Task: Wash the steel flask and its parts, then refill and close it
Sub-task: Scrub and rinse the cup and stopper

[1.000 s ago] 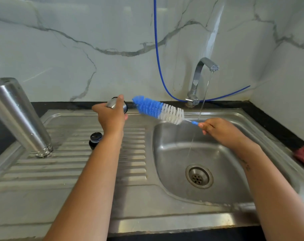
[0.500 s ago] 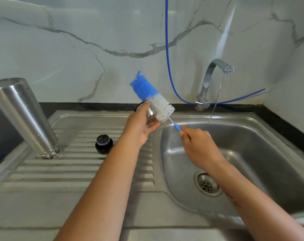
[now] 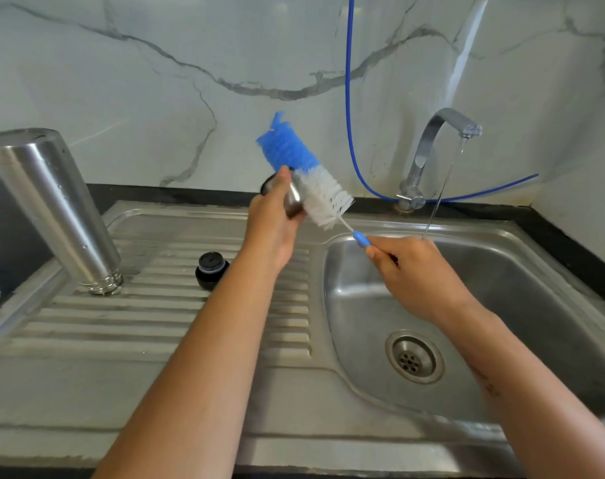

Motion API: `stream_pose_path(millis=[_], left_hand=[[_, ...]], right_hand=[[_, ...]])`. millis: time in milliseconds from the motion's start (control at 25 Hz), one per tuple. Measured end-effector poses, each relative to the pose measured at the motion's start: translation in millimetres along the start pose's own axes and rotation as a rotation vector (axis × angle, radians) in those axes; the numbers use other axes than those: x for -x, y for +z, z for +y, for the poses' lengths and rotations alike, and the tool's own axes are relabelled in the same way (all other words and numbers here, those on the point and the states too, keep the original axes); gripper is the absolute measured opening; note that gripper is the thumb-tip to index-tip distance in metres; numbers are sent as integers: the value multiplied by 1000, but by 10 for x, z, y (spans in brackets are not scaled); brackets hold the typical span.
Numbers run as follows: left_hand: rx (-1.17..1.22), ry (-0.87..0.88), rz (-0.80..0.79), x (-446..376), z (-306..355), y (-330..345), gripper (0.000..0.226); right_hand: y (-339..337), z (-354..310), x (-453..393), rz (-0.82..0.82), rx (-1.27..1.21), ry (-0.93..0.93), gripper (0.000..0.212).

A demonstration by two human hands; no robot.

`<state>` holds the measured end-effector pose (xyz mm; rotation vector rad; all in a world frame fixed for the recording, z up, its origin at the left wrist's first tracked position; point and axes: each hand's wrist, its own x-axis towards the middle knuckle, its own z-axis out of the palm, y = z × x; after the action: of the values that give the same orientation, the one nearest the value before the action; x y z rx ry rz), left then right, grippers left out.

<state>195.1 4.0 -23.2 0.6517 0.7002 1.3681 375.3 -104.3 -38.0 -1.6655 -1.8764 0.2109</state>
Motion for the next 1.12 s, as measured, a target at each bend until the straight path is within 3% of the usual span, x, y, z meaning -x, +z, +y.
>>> stream_pose_path(millis=[120,240,320,440,560,800,960,1120], left_hand=[[144,27,58,-113,194,-213,28],[-66,-32,85,-48,103,-165,45],[-145,-67,93,-39,49,-93,44],[8,-107,21,5,-6,-2,28],[-40,-80,-127,131,-157,135,20],[122,31,-64,-169,131,-261,22],[-58,-31,-161,54,-20,14,31],[64,10,-96,-48,149,-153,48]], right_hand=[[-119,23,73,-55,-14,-63,33],[-174,130,62,-20,-80,45,23],[-142,187,51,-30,-150,98,22],[-57,170,37,-2,-203,115,22],[27,70,-33,88,-151,111,31],[-26,2,12,-43,-157,54,27],[-6,20,-98,94,-128,99,37],[-159,96,34,-83,-165,87,33]])
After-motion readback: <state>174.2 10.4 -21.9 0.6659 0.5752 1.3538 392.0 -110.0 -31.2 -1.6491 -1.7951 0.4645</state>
